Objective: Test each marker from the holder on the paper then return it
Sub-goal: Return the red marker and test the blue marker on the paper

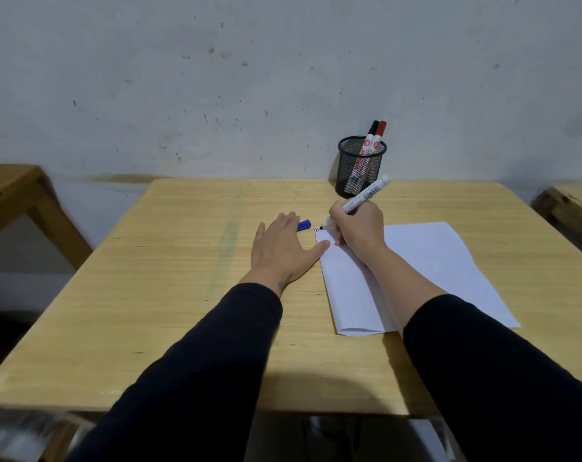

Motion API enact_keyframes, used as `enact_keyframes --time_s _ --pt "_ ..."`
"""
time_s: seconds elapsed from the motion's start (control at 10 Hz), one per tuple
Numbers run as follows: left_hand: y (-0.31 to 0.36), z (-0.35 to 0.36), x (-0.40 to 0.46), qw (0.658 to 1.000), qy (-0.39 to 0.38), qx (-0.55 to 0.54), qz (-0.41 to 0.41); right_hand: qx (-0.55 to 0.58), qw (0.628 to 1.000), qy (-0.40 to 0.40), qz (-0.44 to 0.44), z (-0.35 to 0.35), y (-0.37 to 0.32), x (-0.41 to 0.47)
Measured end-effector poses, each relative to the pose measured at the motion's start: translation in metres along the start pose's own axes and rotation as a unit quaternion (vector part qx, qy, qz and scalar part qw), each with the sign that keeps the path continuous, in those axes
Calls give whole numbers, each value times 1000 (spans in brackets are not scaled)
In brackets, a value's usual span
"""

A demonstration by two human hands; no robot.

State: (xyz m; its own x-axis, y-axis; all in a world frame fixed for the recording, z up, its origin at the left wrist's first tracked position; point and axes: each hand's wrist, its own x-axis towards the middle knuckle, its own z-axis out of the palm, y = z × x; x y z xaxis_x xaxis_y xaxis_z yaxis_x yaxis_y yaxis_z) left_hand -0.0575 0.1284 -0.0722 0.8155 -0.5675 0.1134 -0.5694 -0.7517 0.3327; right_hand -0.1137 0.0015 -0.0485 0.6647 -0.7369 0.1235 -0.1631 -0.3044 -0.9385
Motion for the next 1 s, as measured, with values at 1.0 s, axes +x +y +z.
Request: enact_keyframes --time_s 1.0 --pt "56 -119 44 900 165 -393 94 298 951 -73 -42 -88 -121 21"
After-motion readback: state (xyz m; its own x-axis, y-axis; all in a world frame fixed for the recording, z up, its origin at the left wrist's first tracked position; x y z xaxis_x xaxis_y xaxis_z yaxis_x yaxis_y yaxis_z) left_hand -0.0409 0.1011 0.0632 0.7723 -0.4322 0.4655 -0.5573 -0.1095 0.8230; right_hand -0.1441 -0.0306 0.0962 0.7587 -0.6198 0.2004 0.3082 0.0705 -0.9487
